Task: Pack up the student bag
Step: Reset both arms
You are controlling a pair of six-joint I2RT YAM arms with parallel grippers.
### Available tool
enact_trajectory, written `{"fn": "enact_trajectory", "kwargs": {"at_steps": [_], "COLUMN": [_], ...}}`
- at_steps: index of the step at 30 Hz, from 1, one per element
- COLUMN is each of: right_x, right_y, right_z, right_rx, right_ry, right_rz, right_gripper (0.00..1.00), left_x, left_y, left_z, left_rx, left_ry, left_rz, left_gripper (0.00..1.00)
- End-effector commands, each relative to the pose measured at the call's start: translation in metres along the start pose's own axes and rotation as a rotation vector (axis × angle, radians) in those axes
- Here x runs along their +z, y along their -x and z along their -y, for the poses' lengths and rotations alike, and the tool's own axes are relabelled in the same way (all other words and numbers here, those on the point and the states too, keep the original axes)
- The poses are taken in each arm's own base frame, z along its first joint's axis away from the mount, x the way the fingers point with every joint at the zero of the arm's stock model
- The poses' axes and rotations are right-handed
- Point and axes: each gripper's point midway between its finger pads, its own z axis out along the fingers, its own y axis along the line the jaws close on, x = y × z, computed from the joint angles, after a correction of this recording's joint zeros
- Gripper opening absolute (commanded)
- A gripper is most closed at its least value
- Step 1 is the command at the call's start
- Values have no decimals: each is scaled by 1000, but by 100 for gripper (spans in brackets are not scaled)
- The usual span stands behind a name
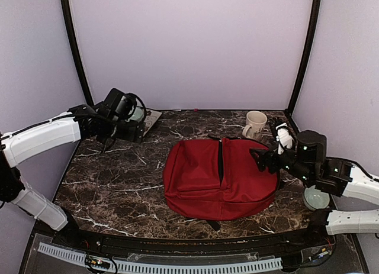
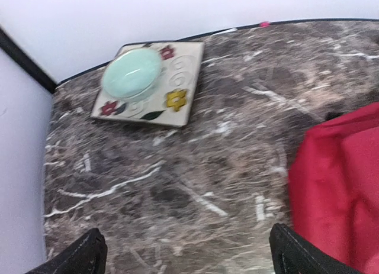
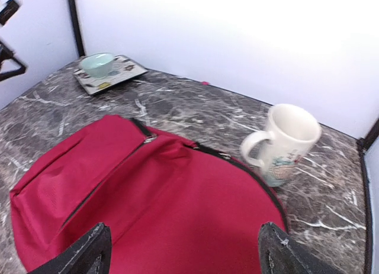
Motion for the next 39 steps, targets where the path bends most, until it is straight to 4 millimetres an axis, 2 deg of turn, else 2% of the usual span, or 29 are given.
{"fn": "enact_trajectory", "kwargs": {"at_steps": [1, 4, 8, 10, 15, 18, 20, 22, 25, 27, 29, 32, 34, 36, 39], "right_x": [-6, -1, 13, 16, 22, 18, 15, 17, 20, 33, 47, 61, 70, 67, 53], "right_y": [4, 0, -19, -30, -63, -82, -88, -95, -92, -97, -87, -76, -78, -77, -87], "right_z": [62, 90, 132, 156, 207, 228, 234, 233, 235, 238, 241, 248, 256, 253, 262], "right_rx": [2, 30, 78, 123, 273, 293, 260, 220, 196, 202, 189, 155, 137, 97, 167], "right_ry": [-251, -301, -398, -466, -576, -662, -699, -688, -682, -665, -637, -625, -635, -616, -623], "right_rz": [21, 13, -52, -70, -121, -130, -92, -36, 80, 49, 70, 103, 67, 112, 151], "right_gripper": [87, 87, 93, 99, 100, 100, 100, 100, 100, 100, 100, 100, 100, 100, 100], "left_x": [-8, -6, -6, 3, 37, 52, 68, 81, 101, 111, 122, 120, 124, 116, 96], "left_y": [-19, -32, -44, -56, -84, -87, -92, -93, -95, -93, -92, -85, -93, -92, -98], "left_z": [-68, -93, -128, -142, -165, -177, -179, -177, -175, -175, -176, -180, -193, -194, -195], "left_rx": [19, 10, -41, -93, -105, -175, -187, -175, -141, -116, -86, -57, -126, -139, -159], "left_ry": [162, 156, 194, 190, 230, 252, 259, 258, 254, 248, 230, 218, 219, 199, 211], "left_rz": [89, 195, 342, 336, 298, 337, 332, 339, 328, 331, 293, 367, 340, 387, 474], "left_gripper": [99, 99, 98, 99, 99, 99, 99, 98, 98, 96, 88, 92, 93, 93, 99]}}
